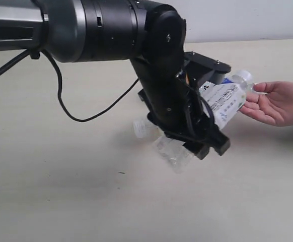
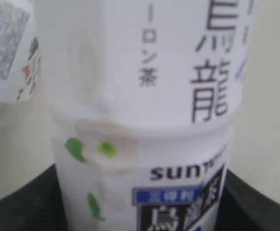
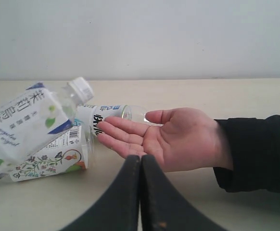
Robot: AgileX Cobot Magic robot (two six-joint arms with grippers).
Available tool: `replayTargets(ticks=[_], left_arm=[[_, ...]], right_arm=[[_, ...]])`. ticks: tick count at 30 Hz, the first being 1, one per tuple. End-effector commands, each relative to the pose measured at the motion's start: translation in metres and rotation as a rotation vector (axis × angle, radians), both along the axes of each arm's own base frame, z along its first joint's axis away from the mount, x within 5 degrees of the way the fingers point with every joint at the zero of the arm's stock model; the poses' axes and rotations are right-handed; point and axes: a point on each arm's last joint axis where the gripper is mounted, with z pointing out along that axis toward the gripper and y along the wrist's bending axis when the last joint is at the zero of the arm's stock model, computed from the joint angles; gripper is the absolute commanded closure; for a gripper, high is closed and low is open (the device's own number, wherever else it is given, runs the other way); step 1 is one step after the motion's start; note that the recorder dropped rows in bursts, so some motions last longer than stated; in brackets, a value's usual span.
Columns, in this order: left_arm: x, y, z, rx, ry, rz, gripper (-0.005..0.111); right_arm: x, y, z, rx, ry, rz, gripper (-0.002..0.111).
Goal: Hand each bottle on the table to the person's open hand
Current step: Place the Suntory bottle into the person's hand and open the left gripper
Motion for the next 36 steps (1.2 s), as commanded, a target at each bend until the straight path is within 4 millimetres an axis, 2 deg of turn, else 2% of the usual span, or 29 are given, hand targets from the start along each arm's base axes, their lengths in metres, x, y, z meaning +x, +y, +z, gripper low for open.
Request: replayTargets(ticks=[1,8,14,21,26,36], left_arm=[[0.002,-0.022,0.023,-0.193,-0.041,0.075,0.107],[0.012,-0.054,0.052,-0.513,0.024,0.235,0.107],[0.02,-0.076,0.053,-0.654,0.124,0.329,0.107],[0.031,-0.096,0.03,-0.768,0.296,0.494,0.107],[0.043,-0.098,0.004,-0.772,0.378,0.587,0.107],[0.043,-0.102,-0.024,-0.734,0.445,0.62,0.107]], right_arm=[[0.0,0.0,-0.001,0.001,-0.01,0.001,0.108],[0.0,0.0,-0.001,0.001,-0.01,0.001,0.108],[0.0,0.0,-0.001,0.001,-0.01,0.001,0.108],[0.0,0.0,-0.001,0.001,-0.01,0.001,0.108],[0.0,0.0,-0.001,0.001,-0.01,0.001,0.108],[0.0,0.0,-0.001,0.001,-0.01,0.001,0.108]])
